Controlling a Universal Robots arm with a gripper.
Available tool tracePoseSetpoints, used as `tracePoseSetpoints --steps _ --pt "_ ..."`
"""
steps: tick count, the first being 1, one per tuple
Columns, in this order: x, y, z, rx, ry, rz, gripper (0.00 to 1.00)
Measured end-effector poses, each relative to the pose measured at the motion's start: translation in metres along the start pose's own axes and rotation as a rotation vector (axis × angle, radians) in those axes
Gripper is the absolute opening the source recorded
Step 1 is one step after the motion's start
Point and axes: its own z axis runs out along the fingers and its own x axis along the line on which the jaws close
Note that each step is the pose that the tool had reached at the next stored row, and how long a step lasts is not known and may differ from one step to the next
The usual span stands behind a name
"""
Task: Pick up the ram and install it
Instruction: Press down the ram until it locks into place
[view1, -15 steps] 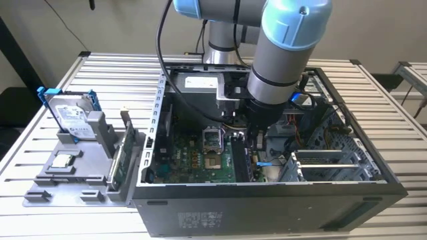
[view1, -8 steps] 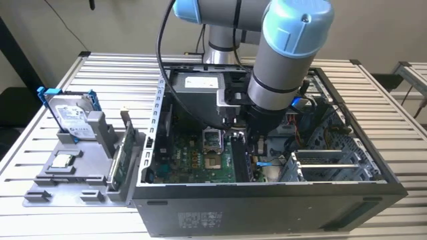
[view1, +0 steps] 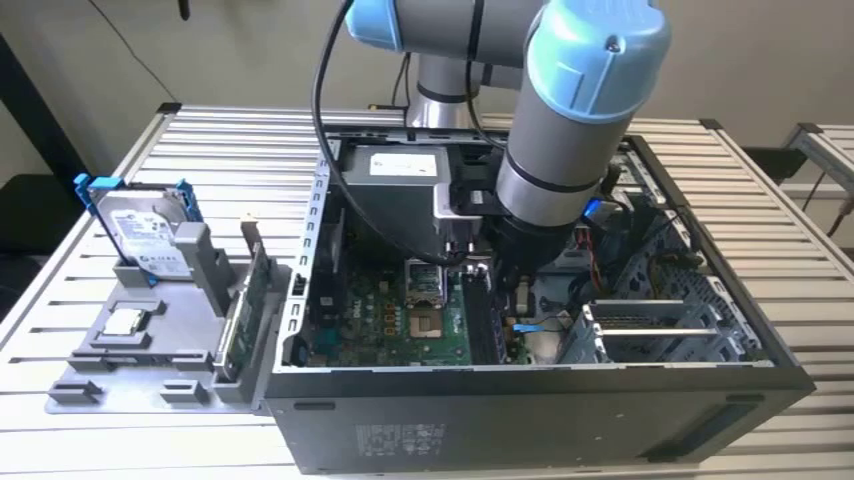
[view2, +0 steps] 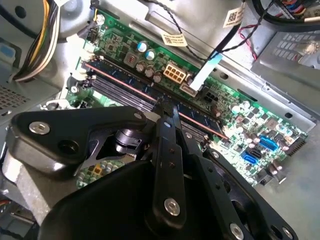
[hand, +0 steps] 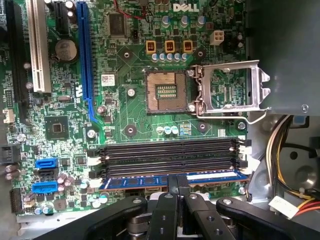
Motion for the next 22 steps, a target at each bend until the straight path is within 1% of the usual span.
tracePoseSetpoints --steps 5,8,9,13,14,15,16,19,22 --pt "0.0010 0.0000 0.0084 0.0000 -0.0015 0.000 0.11" --pt "0.0017 0.0000 0.0129 -0.0002 -0.0001 0.000 0.11" --pt "0.0018 0.0000 0.0142 -0.0001 -0.0017 0.000 0.11" --pt "0.0017 0.0000 0.0149 0.0000 -0.0025 0.000 0.11" --pt "0.0013 0.0000 0.0129 0.0000 -0.0039 0.000 0.11" --pt "0.0008 0.0000 0.0096 -0.0004 -0.0052 0.000 0.11" --pt "0.0005 0.0000 0.0051 -0.0016 -0.0032 0.000 0.11" --pt "-0.0003 0.0000 -0.0030 -0.0042 -0.0025 0.000 0.11" --pt "-0.0008 0.0000 -0.0076 -0.0055 -0.0025 0.001 0.11"
